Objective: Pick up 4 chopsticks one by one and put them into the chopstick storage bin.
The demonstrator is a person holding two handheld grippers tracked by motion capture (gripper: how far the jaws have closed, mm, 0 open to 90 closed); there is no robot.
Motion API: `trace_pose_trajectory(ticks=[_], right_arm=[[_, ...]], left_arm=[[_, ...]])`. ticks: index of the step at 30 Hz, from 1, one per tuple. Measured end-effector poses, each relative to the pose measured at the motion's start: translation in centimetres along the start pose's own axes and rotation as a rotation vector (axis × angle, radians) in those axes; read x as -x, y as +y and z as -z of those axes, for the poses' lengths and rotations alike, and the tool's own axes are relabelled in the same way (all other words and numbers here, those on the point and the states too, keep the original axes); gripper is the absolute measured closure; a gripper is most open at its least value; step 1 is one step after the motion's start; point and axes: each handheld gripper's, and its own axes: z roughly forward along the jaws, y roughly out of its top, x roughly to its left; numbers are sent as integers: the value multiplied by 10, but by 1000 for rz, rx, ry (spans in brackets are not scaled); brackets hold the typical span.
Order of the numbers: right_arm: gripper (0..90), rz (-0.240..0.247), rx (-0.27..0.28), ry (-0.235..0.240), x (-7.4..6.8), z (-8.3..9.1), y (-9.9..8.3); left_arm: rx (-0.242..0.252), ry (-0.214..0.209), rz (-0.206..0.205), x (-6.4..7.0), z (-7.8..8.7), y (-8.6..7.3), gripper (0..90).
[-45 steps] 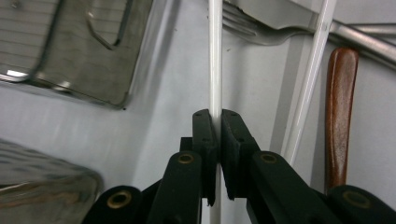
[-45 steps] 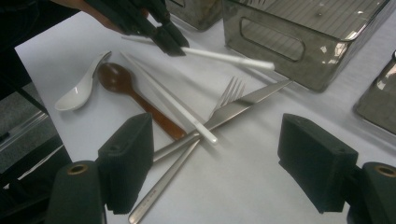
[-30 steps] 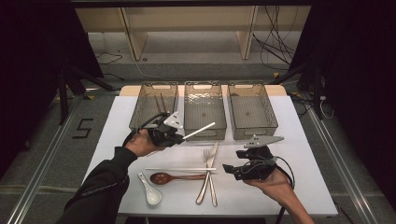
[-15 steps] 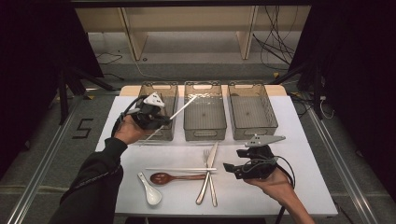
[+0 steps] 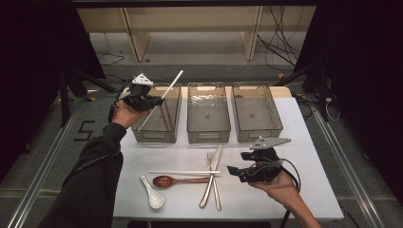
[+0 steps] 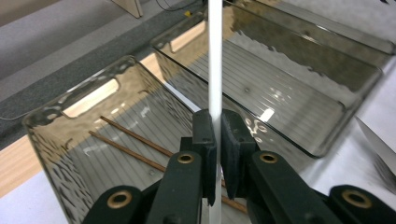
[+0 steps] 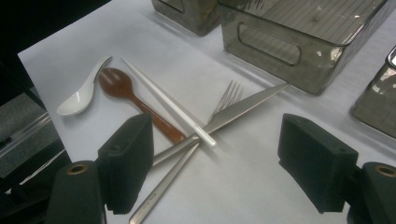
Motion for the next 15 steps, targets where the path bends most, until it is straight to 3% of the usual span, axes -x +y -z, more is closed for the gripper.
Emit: trace_pose_trajectory(ticks=[4, 15], right_arm=[[278, 2, -1, 1, 0, 0, 0], [278, 0, 0, 2, 0, 0, 0]], left_arm=[[-7, 22, 9, -8, -5, -1, 848], [50, 36, 78, -22, -10, -10, 848]])
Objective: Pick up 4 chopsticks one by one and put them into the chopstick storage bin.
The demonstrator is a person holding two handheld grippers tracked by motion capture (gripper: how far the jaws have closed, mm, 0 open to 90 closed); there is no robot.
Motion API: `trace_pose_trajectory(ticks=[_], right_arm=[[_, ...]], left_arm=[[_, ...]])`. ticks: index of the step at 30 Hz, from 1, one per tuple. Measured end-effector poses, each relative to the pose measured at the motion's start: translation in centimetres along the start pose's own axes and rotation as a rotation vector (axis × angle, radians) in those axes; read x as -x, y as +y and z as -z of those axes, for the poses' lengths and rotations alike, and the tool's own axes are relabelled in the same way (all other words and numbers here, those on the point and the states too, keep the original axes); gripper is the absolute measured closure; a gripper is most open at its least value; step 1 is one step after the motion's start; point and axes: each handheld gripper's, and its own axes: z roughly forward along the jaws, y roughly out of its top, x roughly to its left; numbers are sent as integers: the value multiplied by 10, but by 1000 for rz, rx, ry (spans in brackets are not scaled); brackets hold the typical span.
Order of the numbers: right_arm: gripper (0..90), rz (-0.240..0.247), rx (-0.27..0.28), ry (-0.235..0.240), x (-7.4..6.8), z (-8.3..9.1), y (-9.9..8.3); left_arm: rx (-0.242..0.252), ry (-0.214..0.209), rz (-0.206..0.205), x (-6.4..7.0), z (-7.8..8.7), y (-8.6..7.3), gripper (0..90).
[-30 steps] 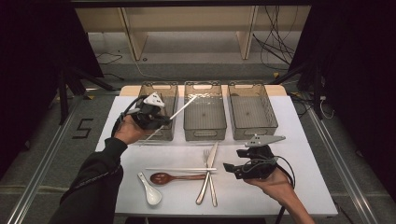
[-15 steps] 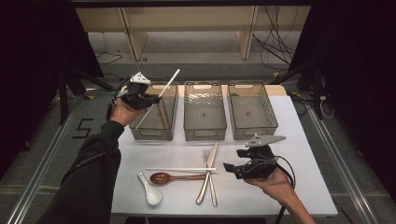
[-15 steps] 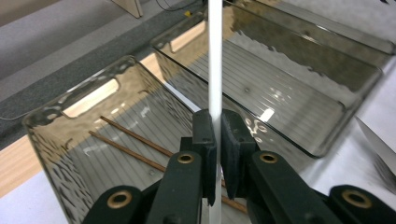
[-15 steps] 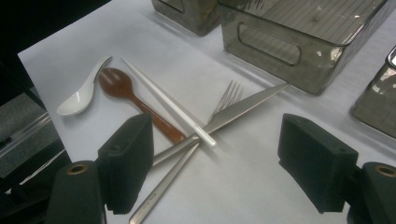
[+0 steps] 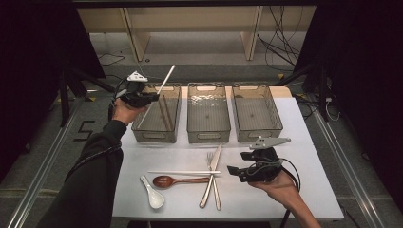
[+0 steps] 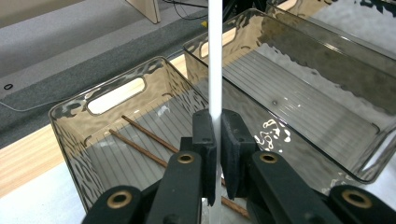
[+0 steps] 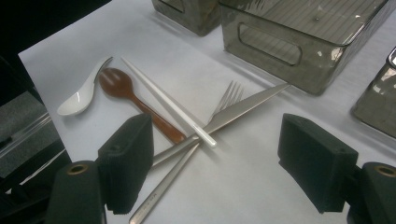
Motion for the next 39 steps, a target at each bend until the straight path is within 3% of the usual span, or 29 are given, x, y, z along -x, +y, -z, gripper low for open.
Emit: trace_pose_trajectory(ticks=[9, 16, 24, 26, 28, 31, 34, 37, 39], right_arm=[[278, 3, 2, 3, -1, 0, 1], [279, 4, 2, 3, -1, 0, 1], [278, 1, -1, 4, -1, 0, 1], [279, 2, -1, 5, -2, 0, 1], [279, 4, -2, 4, -2, 0, 1], [279, 1, -2, 5, -1, 0, 1], [279, 2, -1, 3, -1, 0, 0], [279, 1, 0, 3, -1, 0, 1], [278, 2, 3, 2, -1, 0, 1]], left_arm=[[21, 27, 19, -5, -7, -6, 847], [-10, 46, 11, -5, -15, -13, 845], [-39, 74, 47, -8, -23, -21, 828], [-31, 76, 74, -10, -24, -22, 788], [-34, 72, 104, -10, -23, -21, 656], [-23, 50, 93, -4, -17, -18, 582], [-22, 13, 99, 7, -10, -15, 438], [-55, -25, 37, 24, -1, -15, 370], [-58, -62, 23, 34, 5, -17, 342]])
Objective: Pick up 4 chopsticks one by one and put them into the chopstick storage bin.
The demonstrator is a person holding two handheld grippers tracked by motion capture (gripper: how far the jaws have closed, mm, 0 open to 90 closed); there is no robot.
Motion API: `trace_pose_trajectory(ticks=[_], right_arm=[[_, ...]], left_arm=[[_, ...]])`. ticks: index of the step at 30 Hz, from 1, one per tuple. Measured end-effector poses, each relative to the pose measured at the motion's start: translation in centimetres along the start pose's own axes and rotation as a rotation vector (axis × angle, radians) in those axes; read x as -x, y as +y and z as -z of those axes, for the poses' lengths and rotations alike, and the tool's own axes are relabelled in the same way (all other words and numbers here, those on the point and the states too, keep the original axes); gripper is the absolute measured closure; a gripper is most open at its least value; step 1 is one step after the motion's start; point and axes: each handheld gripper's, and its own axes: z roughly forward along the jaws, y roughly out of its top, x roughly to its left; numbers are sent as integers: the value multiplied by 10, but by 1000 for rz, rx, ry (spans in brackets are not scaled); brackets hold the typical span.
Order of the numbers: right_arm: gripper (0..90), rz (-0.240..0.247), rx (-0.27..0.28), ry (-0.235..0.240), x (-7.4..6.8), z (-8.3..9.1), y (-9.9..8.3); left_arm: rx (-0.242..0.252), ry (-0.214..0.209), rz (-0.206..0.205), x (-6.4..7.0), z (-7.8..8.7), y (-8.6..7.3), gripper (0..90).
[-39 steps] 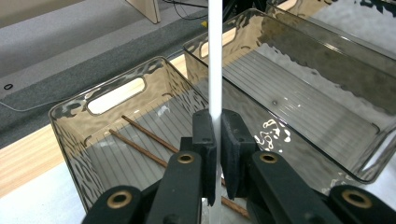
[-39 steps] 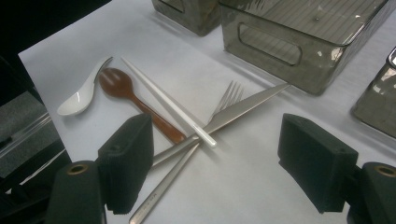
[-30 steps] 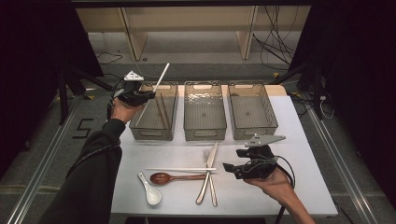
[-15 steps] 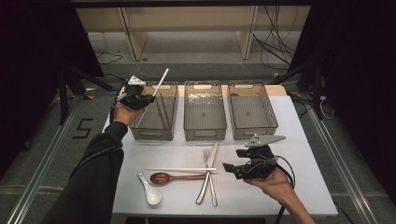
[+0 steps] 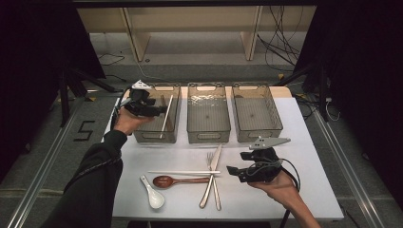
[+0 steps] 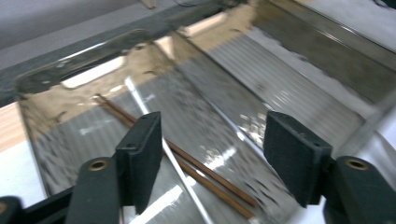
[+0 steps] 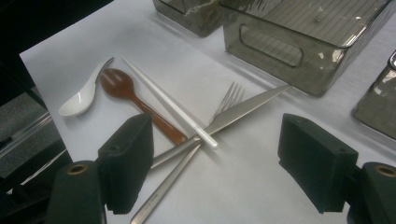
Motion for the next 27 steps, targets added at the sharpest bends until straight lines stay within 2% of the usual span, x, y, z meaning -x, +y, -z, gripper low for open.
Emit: trace_pose_trajectory(ticks=[4, 7, 9, 12, 16, 21, 27], right_arm=[[279, -1, 0, -2, 0, 0, 0], [279, 0, -1, -2, 0, 0, 0], [278, -3, -3, -3, 1, 0, 0], [278, 1, -1, -5, 0, 0, 0], [278, 6, 13, -7, -1, 1, 1], [278, 2, 18, -11, 0, 3, 0], [278, 3, 36, -24, 1, 5, -1]], left_arm=[[-5, -66, -33, 18, 12, -8, 312], [-28, -120, -96, 31, 15, -15, 307], [-60, -129, -147, 42, 16, -19, 301], [-75, -158, -184, 55, 17, -23, 287], [-125, -167, -236, 69, 14, -30, 267], [-187, -180, -268, 76, 9, -43, 255], [-216, -194, -276, 81, 6, -56, 253]])
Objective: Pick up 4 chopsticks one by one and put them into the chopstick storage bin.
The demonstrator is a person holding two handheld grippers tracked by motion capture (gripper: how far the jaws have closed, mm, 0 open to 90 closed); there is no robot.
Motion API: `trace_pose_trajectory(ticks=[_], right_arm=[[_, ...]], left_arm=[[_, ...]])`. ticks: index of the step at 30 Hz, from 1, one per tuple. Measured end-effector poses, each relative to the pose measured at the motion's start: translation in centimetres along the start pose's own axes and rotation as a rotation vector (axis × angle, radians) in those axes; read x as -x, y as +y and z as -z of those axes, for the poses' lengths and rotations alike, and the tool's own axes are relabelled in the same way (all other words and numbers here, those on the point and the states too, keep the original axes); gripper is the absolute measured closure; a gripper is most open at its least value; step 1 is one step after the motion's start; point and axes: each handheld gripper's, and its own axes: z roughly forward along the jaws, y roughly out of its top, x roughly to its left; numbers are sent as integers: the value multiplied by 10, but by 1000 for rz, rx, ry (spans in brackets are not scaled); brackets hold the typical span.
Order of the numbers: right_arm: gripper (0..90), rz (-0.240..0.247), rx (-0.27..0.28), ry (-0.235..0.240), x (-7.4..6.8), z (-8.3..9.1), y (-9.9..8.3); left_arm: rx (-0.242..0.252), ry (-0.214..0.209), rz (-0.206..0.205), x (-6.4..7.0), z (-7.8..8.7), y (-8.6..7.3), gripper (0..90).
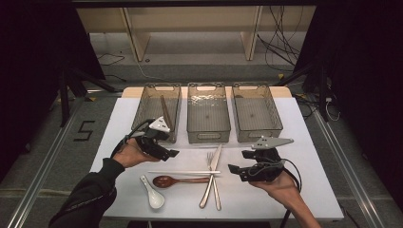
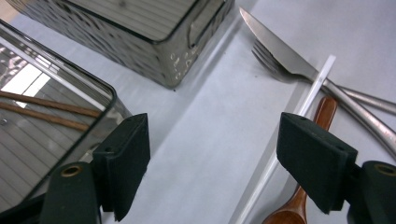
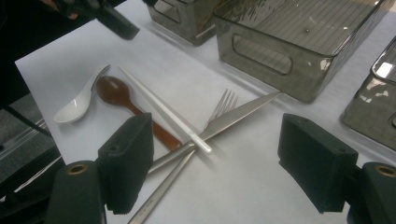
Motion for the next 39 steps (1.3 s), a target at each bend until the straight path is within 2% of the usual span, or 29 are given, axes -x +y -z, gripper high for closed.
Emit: trace_pose_trajectory(ticks=[14, 18, 22, 27, 31, 39], right_arm=[[278, -17, 33, -15, 3, 6, -4], [277, -23, 31, -13, 3, 7, -5], [275, -23, 36, -12, 3, 8, -6], [275, -26, 35, -10, 3, 9, -8], [275, -24, 32, -7, 2, 8, -8], [275, -21, 27, -1, 1, 6, -8]], left_arm=[[-76, -27, -63, 14, -13, -4, 223], [-108, -17, -94, 18, -17, -4, 188], [-120, -15, -99, 21, -20, -4, 175], [-124, -9, -106, 22, -23, -3, 175], [-150, -5, -142, 26, -27, -1, 185], [-186, -24, -188, 32, -33, -1, 229]])
